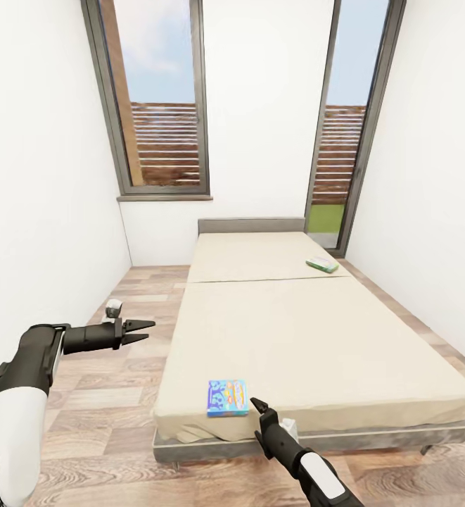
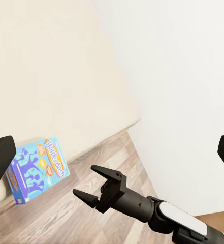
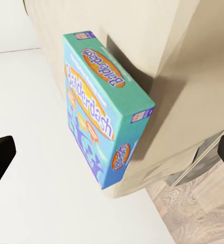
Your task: Put all the toys in the child's room - the three board games (two on the bed and one on the table), the two jigsaw puzzles on the table, and the tennis ball on the table - inside the toy box on the table in the child's room.
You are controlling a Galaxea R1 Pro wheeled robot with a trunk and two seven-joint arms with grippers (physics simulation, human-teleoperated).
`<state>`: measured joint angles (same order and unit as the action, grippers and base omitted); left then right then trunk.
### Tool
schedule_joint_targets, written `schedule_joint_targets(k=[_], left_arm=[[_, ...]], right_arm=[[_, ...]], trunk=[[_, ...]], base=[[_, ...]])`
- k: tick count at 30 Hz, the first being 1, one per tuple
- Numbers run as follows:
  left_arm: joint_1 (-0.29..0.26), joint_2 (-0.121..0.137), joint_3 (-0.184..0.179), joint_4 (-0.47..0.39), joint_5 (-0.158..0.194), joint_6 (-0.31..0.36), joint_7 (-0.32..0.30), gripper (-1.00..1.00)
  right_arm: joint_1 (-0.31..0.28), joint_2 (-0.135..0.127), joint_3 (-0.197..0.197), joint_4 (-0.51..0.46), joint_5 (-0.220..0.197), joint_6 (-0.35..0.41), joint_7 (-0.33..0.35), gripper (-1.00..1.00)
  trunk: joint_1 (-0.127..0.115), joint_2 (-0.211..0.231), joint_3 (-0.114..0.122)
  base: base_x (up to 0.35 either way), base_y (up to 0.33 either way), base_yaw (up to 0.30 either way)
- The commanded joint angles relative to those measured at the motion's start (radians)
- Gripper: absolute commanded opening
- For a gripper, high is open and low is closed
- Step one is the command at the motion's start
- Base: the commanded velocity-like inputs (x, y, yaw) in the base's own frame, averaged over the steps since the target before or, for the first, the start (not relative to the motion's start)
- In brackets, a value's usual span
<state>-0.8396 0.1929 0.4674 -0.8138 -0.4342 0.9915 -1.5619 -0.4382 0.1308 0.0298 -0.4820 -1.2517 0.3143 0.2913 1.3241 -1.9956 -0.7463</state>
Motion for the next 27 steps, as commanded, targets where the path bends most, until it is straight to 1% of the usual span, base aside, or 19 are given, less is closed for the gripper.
schedule_joint_targets(k=[1, 7, 14, 23, 27], left_arm=[[-0.001, -0.001, 0.002, -0.001, -0.011, 0.01, -0.009, 1.0], [-0.001, -0.001, 0.002, -0.001, -0.01, 0.01, -0.009, 1.0], [-0.001, -0.001, 0.001, -0.001, -0.011, 0.01, -0.009, 1.0], [0.0, -0.004, 0.003, -0.001, -0.011, 0.01, -0.009, 1.0], [0.0, -0.004, 0.003, -0.001, -0.011, 0.01, -0.009, 1.0]], right_arm=[[-0.001, 0.0, 0.002, 0.0, -0.008, 0.002, 0.001, 1.0], [-0.001, 0.0, 0.002, 0.0, -0.008, 0.002, 0.0, 1.0], [-0.001, 0.0, 0.002, 0.001, -0.009, 0.003, 0.001, 1.0], [-0.001, 0.0, 0.002, 0.0, -0.009, 0.003, 0.001, 1.0], [-0.001, 0.0, 0.002, 0.0, -0.009, 0.003, 0.002, 1.0]], trunk=[[0.0, 0.0, -0.001], [0.0, 0.0, -0.001], [0.0, 0.0, -0.001], [0.0, 0.0, -0.001], [0.015, -0.028, -0.014]], base=[[0.007, 0.004, 0.0], [0.006, 0.01, 0.0], [0.045, 0.113, 0.0], [0.007, 0.019, 0.0], [0.001, 0.003, 0.0]])
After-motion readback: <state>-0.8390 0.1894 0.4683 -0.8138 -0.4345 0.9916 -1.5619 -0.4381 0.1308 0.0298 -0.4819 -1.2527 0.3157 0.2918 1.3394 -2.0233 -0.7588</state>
